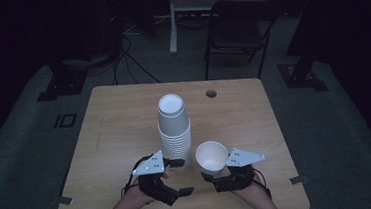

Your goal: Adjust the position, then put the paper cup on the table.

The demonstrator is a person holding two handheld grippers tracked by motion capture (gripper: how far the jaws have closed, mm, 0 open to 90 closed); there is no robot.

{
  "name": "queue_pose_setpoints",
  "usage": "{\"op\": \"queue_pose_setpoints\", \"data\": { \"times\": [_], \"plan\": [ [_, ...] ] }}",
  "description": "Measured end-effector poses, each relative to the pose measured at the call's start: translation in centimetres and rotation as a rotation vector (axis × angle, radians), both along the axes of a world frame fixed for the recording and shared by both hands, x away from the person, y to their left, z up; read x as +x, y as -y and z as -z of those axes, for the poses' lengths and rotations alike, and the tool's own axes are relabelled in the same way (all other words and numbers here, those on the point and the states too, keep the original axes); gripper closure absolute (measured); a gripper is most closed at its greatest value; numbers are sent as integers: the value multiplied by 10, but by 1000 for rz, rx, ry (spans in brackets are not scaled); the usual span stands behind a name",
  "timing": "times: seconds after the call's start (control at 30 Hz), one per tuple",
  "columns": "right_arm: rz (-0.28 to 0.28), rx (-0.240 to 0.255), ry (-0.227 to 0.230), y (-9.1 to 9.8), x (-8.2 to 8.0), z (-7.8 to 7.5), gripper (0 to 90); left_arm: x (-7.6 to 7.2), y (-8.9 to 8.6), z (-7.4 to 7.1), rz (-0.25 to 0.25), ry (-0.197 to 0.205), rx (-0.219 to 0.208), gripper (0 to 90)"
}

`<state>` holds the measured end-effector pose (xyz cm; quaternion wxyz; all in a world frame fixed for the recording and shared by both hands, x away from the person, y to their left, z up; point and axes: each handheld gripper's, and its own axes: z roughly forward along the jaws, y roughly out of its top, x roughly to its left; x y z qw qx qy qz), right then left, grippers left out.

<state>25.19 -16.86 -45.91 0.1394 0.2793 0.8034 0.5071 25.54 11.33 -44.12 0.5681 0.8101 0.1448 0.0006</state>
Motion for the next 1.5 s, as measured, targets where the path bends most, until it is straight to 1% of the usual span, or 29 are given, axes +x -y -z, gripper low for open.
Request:
{"op": "queue_pose_setpoints", "data": {
  "times": [0.07, 0.13, 0.17, 0.27, 0.3, 0.33, 0.37, 0.47, 0.5, 0.53, 0.57, 0.63, 0.73, 0.83, 0.87, 0.9, 0.93, 0.97, 1.0, 1.07, 1.13, 1.2, 1.27, 1.3, 1.43, 1.5],
  "plan": [
    [16, 1, 0, 3, 1, -1, 205, 1, -6, 3, -21, -6, 6, 96],
    [22, 2, 3, 5, 2, -2, 205, 1, -6, 3, -21, -6, 6, 96],
    [36, 7, 7, 9, 4, -4, 205, 2, -17, 8, -68, -9, 9, 96],
    [59, 6, 7, 14, 8, -5, 205, 3, -26, 12, -114, 7, 24, 96],
    [59, 6, 7, 14, 8, -5, 205, 3, -26, 12, -114, 7, 24, 96],
    [70, 8, 8, 15, 9, -5, 204, 4, -31, 14, -138, 16, 38, 96],
    [87, 8, 9, 19, 11, -4, 204, 5, -33, 14, -148, 19, 43, 95],
    [115, 7, 5, 25, 16, -2, 205, 6, -39, 16, -174, 22, 51, 90],
    [115, 7, 5, 25, 16, -2, 205, 6, -39, 16, -174, 22, 51, 84],
    [123, 6, 4, 27, 18, -2, 205, 7, -43, 18, -191, 22, 61, 84],
    [144, 6, 5, 31, 21, 0, 204, 7, -43, 18, -197, 22, 63, 71],
    [160, 3, 3, 34, 23, 1, 204, 8, -48, 22, -217, 13, 75, 23],
    [188, -11, 3, 39, 28, 4, 204, 9, -55, 27, -247, 8, 84, 23],
    [216, -17, -2, 45, 33, 6, 204, 11, -63, 32, -283, 10, 111, 23],
    [229, -19, -1, 47, 34, 7, 204, 11, -65, 34, -293, 8, 112, 23],
    [229, -19, -1, 47, 34, 7, 204, 11, -65, 34, -293, 8, 112, 23],
    [241, -16, -1, 49, 35, 8, 204, 11, -65, 34, -293, 8, 112, 23],
    [241, -16, -1, 49, 35, 8, 204, 12, -72, 38, -321, 3, 122, 23],
    [274, -14, -1, 55, 39, 10, 204, 12, -74, 39, -334, 5, 130, 24],
    [303, -15, -4, 59, 42, 12, 204, 13, -78, 42, -362, 6, 148, 23],
    [320, -17, -7, 63, 45, 13, 204, 15, -83, 45, -396, 3, 159, 23],
    [348, -17, -10, 67, 47, 15, 204, 16, -89, 49, -432, -11, 164, 23],
    [378, -20, -12, 71, 50, 17, 204, 17, -94, 52, -460, -7, 181, 19],
    [382, -19, -16, 73, 51, 18, 204, 17, -96, 54, -474, -9, 188, 19],
    [418, -24, -26, 79, 56, 24, 204, 18, -108, 61, -524, -35, 194, 9],
    [435, -28, -36, 82, 58, 26, 204, 18, -114, 64, -561, -41, 200, 9]
  ]
}}
